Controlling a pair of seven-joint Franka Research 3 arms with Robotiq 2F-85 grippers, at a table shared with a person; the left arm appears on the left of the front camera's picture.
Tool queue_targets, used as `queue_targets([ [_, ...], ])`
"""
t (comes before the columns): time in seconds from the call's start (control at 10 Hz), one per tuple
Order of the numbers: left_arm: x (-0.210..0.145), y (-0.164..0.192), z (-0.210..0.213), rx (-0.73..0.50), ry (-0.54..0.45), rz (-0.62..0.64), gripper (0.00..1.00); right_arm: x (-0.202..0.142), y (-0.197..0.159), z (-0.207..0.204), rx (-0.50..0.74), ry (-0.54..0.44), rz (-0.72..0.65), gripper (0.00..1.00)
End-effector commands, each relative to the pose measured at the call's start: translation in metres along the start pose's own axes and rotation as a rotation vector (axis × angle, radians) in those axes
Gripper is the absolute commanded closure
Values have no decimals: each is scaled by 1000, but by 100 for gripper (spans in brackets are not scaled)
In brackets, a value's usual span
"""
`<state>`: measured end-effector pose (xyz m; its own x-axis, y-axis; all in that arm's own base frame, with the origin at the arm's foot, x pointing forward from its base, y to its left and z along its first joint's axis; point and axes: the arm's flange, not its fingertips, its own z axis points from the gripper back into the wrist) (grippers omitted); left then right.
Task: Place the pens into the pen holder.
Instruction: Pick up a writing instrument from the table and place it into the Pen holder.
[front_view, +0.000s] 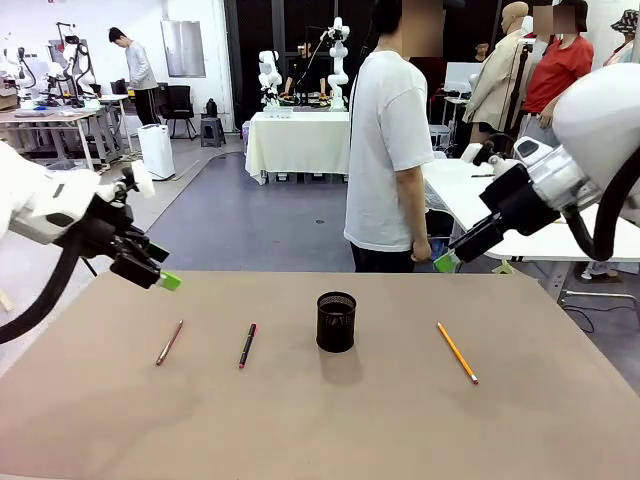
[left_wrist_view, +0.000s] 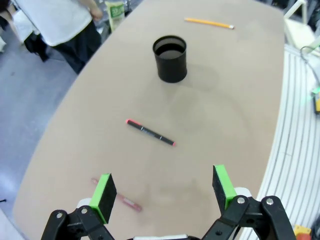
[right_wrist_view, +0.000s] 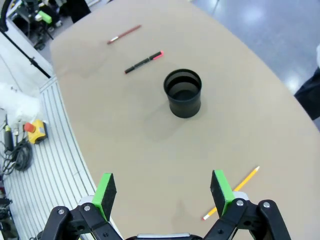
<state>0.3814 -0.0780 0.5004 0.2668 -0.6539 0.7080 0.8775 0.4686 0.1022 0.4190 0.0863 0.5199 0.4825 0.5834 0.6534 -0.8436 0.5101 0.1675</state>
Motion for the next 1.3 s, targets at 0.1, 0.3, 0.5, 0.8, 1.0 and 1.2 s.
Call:
queue_targets([
  [0.1, 7, 13, 29, 10, 16, -13, 0, 14, -7, 24, 33, -17, 48, 0],
  [0.3, 13, 17, 41, 1, 1, -24, 0, 14, -17, 37, 45, -22, 54, 0],
  [0.5, 16, 18, 51, 5, -26, -32, 0, 12, -32, 53, 55, -31, 66, 0],
  [0.8, 17, 19, 63, 6, -61, -31, 0, 8, -49, 79, 32, -102, 60, 0],
  [1.0, 17, 21, 69, 28, -72, -31, 0, 3, -55, 91, 7, -141, 43, 0],
  [1.2, 20, 22, 71, 53, -78, -47, 0, -2, -57, 92, -1, -143, 37, 0],
])
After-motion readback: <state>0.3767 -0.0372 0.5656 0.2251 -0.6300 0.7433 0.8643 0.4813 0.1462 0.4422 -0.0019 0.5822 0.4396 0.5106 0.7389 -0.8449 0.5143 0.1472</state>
